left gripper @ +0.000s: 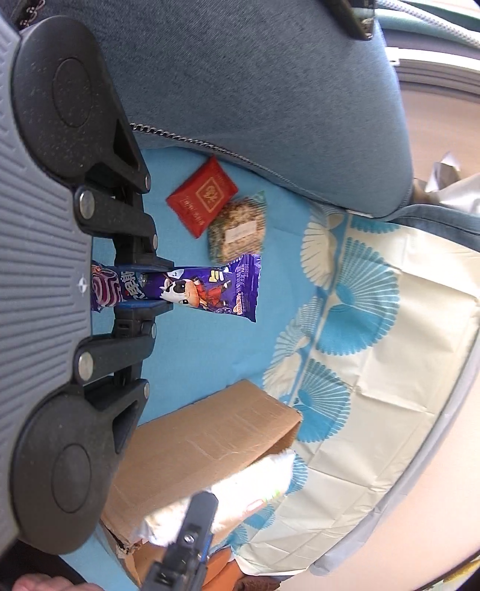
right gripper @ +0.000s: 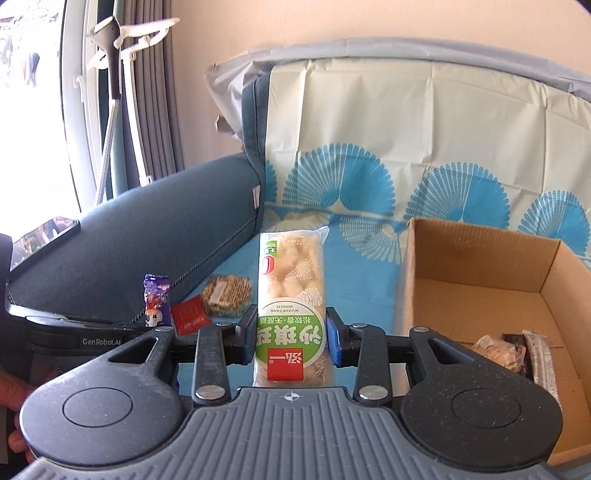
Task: Organize snacks
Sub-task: 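Lift and carry the purple bar and peanut bar over the box with both tools, then open both tools to drop the purple bar and peanut bar into the box, then reach to the round clear nut-cookie bag and grasp it with the right tool, then grasp the red square packet with the left tool while the right tool holds the cookie bag, then carry the red packet and nut-cookie bag over the box with both tools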
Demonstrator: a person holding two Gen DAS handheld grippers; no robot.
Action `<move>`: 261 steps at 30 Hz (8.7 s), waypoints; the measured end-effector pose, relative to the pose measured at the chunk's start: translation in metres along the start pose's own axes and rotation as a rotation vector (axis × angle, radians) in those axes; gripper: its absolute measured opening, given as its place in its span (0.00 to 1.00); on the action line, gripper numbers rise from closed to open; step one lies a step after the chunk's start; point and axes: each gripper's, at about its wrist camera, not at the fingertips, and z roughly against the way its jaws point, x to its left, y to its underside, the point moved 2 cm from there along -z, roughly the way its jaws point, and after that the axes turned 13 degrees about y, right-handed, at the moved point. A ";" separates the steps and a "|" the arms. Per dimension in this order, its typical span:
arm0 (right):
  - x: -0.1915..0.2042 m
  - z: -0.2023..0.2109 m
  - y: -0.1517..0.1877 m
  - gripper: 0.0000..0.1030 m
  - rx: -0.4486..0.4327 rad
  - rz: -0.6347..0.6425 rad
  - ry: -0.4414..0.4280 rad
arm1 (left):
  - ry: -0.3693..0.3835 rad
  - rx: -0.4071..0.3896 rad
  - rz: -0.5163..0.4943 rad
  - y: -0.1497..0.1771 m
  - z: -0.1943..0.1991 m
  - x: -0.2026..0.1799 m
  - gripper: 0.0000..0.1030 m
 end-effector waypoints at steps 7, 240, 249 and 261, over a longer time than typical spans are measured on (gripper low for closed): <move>-0.018 0.012 -0.007 0.37 -0.054 -0.012 -0.007 | -0.045 -0.042 -0.042 0.002 0.008 -0.010 0.15; 0.067 -0.066 0.101 0.83 0.560 0.224 -0.040 | -0.121 0.321 -0.024 0.011 -0.084 0.009 0.48; 0.062 -0.062 0.093 0.79 0.497 0.207 -0.025 | -0.118 0.290 -0.019 0.013 -0.080 0.010 0.46; 0.057 -0.064 0.087 0.79 0.466 0.183 0.001 | -0.100 0.229 -0.021 0.009 -0.067 0.007 0.46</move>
